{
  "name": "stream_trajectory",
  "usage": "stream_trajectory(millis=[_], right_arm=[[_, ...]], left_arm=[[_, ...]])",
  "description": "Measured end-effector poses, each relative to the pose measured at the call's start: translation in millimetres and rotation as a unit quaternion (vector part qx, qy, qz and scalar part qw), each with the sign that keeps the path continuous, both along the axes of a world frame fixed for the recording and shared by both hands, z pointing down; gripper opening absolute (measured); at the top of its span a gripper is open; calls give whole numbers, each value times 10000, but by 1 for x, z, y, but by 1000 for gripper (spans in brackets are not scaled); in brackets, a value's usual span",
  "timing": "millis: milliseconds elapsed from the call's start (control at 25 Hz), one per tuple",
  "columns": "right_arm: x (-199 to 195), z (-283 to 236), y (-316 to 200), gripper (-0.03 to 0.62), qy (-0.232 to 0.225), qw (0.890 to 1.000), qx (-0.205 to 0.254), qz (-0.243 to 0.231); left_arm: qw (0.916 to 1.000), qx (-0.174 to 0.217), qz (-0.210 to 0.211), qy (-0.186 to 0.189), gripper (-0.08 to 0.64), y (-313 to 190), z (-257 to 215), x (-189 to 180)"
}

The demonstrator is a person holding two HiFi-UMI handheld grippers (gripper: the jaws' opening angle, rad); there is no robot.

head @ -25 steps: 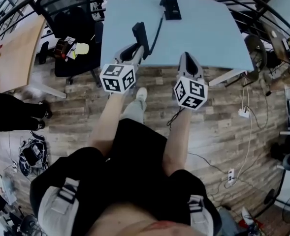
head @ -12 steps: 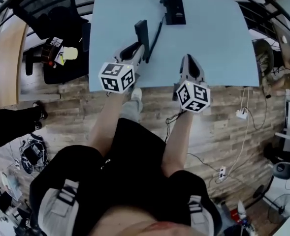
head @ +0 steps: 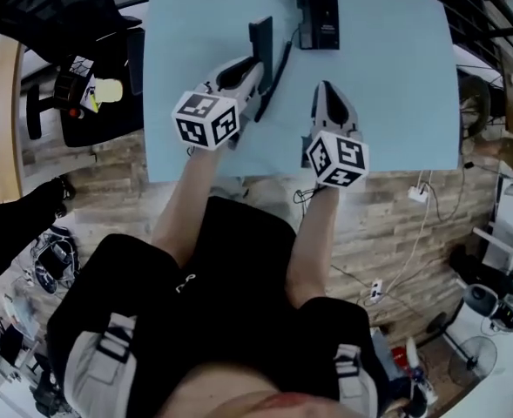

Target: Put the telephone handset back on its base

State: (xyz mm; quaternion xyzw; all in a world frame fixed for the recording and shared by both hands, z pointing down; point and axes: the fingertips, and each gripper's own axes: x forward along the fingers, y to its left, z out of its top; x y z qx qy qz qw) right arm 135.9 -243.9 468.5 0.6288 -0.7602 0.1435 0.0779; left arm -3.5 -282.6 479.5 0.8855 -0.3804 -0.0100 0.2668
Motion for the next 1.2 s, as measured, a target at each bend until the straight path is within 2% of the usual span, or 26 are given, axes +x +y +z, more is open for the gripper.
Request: stream_trajectory(millis=[200,440,600,760,960,1080,1200], right_arm=[[8,-8,-30,-6,24,10000,45,-6],[20,2,-37,-6,108,9999,-90,9],[48,1,-35,-6,160,9996,-166,181],[74,8,-29,-6,186,9988,-304,330],[92,20,-25,-6,224,9976,-464,454],[101,27,-22,-6,238,9966,-563,551],[115,30,-19,-6,242,9956,-635,646]], left_arm=[[9999,-54,23,140,64,-28,0,8],[9995,-202,145,184,64,-54,15,25],[9964,-414,428,609,64,-70,24,49],[9877,-744,730,1165,64,-90,35,79],[9774,-986,1072,1533,64,-127,50,106],[9724,-1198,1257,1561,64,-148,64,117],[9727,-1263,1556,1170,64,-158,81,132]])
